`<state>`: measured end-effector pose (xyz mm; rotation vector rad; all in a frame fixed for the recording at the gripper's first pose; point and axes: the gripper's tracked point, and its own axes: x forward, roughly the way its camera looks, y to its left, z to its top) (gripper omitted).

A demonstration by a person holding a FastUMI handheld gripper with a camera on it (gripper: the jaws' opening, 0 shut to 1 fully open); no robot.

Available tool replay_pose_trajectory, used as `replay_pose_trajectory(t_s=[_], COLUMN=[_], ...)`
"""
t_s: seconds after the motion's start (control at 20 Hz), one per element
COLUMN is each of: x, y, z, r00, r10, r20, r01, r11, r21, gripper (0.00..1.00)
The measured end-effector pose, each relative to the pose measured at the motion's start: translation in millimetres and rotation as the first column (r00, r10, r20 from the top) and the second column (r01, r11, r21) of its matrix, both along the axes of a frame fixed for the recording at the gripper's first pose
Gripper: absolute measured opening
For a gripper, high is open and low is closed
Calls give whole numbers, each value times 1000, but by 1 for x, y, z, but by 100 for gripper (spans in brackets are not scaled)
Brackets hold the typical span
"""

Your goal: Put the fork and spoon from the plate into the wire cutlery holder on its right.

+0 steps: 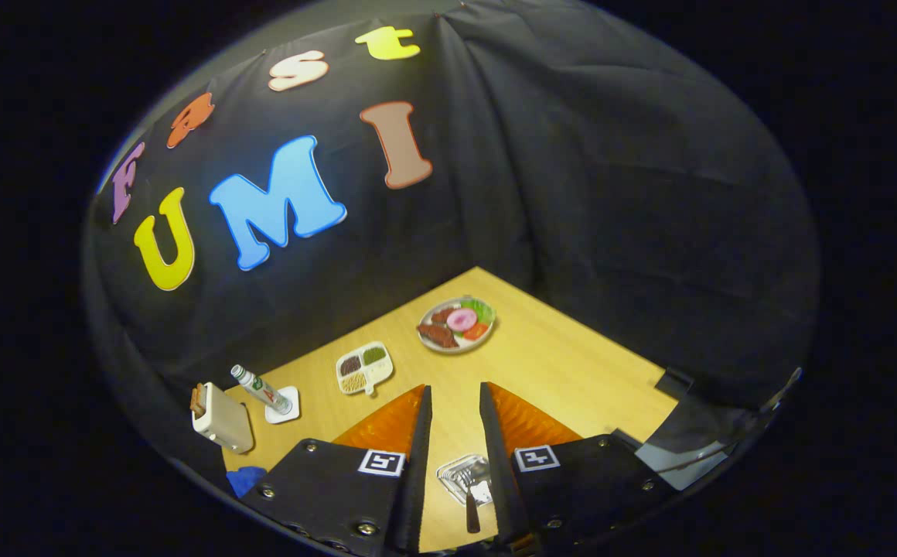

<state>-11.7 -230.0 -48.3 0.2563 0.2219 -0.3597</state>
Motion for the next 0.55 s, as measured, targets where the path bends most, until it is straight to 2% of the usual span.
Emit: replay_pose_trajectory(t_s=[0.1,0.25,0.55], x=[-3,-8,-21], y=[-1,7,-1], z=[39,78,97], r00=[993,974,955], r10=[-15,-1,-26], r20=[118,228,297], r01=[29,56,115], r11=[993,970,951], r21=[-117,-236,-286], gripper=[37,37,37])
